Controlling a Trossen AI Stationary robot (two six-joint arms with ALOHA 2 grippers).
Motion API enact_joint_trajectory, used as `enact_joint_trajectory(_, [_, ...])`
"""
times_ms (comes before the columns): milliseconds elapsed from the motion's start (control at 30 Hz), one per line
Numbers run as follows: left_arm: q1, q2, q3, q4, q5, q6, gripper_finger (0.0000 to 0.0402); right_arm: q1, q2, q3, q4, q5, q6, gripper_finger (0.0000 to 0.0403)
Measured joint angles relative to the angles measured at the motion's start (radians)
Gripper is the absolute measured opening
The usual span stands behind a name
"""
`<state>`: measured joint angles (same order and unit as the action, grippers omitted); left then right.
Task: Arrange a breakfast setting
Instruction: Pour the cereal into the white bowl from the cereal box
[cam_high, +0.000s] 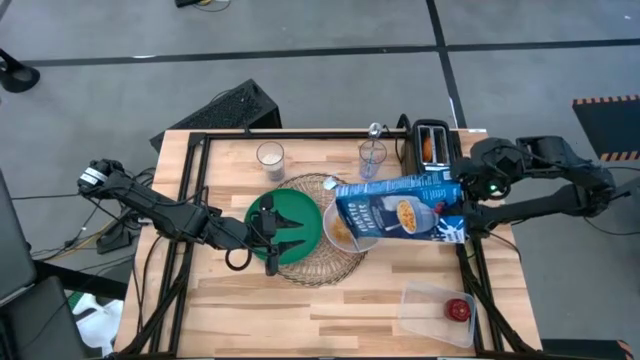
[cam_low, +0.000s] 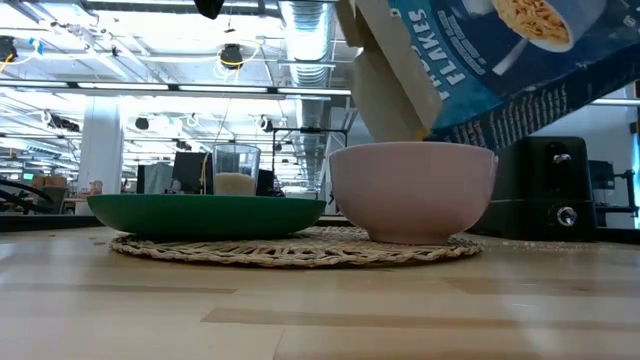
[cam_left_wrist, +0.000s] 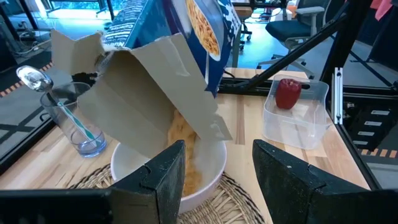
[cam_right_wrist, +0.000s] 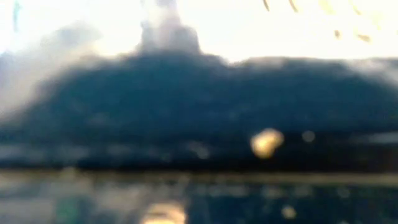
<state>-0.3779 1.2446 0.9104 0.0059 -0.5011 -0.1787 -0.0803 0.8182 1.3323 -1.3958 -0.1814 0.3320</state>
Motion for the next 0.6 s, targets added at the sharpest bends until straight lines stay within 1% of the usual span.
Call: enact_joint_trajectory(600, [0.000,0.000,0.000,0.000,0.000,0.002,0.0174,0.000,-0.043,0.000,-0.003,0.024,0.008,0.0305])
